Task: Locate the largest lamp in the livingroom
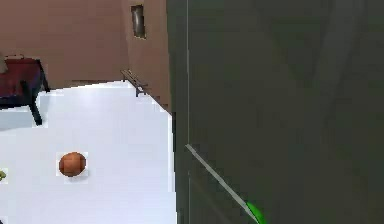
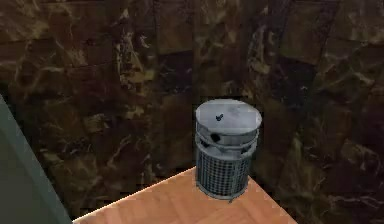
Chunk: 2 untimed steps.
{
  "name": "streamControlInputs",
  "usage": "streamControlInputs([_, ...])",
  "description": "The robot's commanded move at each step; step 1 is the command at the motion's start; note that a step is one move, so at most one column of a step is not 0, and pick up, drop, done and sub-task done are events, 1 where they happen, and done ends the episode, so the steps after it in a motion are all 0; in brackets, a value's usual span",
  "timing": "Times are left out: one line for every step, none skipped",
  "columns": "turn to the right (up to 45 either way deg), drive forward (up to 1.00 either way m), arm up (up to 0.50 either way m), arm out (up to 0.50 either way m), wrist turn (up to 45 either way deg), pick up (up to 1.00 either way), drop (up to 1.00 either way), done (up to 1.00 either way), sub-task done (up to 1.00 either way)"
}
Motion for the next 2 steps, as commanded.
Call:
streamControlInputs([-42.0, 0.00, 0.00, 0.00, 0.0, 0.00, 0.00, 0.00, 0.00])
streamControlInputs([-3.0, 0.00, 0.00, 0.00, 0.0, 0.00, 0.00, 0.00, 0.00])
